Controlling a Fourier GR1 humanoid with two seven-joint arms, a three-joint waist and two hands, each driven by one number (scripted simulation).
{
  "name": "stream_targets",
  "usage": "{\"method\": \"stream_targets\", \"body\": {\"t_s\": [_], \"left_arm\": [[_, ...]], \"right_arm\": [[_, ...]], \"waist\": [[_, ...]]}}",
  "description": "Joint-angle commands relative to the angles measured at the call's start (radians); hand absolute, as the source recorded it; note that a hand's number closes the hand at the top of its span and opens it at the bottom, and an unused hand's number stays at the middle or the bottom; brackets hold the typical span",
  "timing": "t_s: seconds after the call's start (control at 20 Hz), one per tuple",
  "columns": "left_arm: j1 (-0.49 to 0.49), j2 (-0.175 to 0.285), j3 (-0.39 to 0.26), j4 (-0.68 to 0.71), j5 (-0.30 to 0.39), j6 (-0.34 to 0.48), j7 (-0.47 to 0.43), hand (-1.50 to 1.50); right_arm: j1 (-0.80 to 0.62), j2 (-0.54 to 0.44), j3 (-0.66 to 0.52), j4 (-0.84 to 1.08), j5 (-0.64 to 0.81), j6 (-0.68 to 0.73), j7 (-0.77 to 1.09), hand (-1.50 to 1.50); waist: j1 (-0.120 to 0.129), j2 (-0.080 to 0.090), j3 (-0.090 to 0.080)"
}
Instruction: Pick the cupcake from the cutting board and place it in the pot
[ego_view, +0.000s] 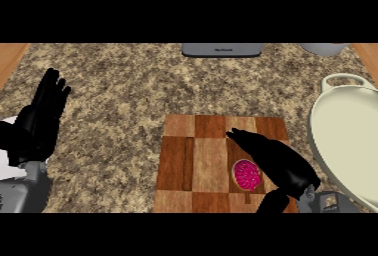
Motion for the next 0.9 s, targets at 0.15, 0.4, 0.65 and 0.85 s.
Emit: {"method": "stream_targets", "body": {"t_s": [0.15, 0.4, 0.65, 0.85], "left_arm": [[-0.033, -0.035, 0.010, -0.025, -0.038, -0.008, 0.061, 0.00], [0.010, -0.073, 0.023, 0.031, -0.043, -0.052, -0.036, 0.00], [-0.061, -0.061, 0.038, 0.009, -0.048, -0.037, 0.043, 0.00], [0.038, -0.082, 0.007, -0.115, -0.094, -0.026, 0.075, 0.00]], "right_arm": [[-0.017, 0.079, -0.023, 0.088, 0.095, 0.042, -0.021, -1.50], [-0.021, 0.113, -0.042, 0.191, 0.175, 0.002, -0.108, -1.50], [-0.055, 0.090, 0.007, 0.279, 0.239, -0.014, -0.257, 1.50], [0.049, 0.047, 0.011, 0.212, 0.301, -0.055, -0.348, 1.50]], "waist": [[0.001, 0.000, 0.000], [0.001, 0.001, 0.000], [0.004, 0.001, 0.000], [0.001, -0.001, 0.000]]}}
